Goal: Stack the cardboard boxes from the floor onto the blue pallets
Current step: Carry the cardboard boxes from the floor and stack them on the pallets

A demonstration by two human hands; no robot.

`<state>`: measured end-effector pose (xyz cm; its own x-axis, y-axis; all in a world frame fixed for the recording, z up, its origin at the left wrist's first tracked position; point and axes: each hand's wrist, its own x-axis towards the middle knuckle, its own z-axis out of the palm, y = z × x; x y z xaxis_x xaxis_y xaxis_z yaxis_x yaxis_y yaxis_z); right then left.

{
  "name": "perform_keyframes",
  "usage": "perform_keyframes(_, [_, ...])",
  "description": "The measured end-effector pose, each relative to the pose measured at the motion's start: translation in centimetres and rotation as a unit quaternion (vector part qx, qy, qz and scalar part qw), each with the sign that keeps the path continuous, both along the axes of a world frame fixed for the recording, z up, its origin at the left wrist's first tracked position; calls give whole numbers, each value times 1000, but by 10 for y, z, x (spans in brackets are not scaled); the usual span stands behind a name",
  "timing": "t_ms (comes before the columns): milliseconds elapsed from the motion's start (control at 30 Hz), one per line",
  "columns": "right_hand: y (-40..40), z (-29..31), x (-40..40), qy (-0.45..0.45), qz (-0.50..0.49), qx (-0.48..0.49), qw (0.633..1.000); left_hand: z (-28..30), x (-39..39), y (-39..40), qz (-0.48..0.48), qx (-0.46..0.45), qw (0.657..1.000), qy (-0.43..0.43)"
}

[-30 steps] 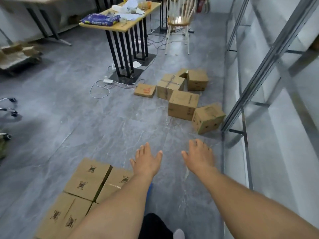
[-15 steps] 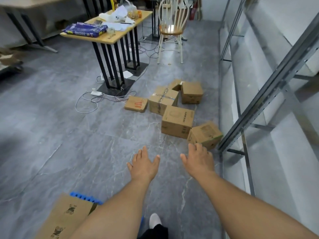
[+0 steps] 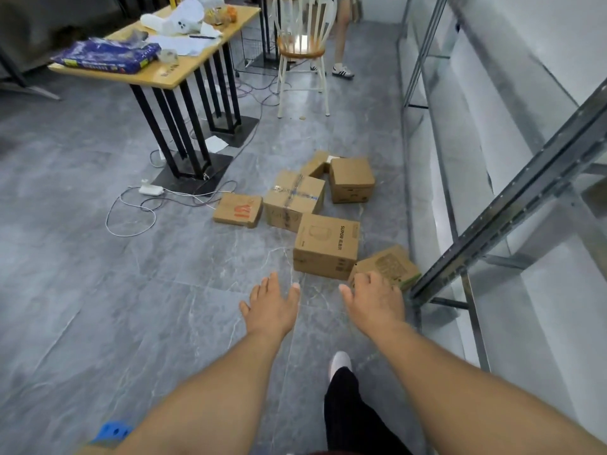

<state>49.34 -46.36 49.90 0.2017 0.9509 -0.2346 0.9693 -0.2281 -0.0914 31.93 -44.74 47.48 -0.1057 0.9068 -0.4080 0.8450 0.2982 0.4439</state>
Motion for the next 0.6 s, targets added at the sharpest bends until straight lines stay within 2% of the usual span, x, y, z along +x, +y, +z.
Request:
perform_keyframes(400, [182,8,46,36,37,1,999,33,36,168,6,13,997,71])
perform_keyframes(600, [249,-5,66,30,50,-16,998,26,54,225,38,7,998,58])
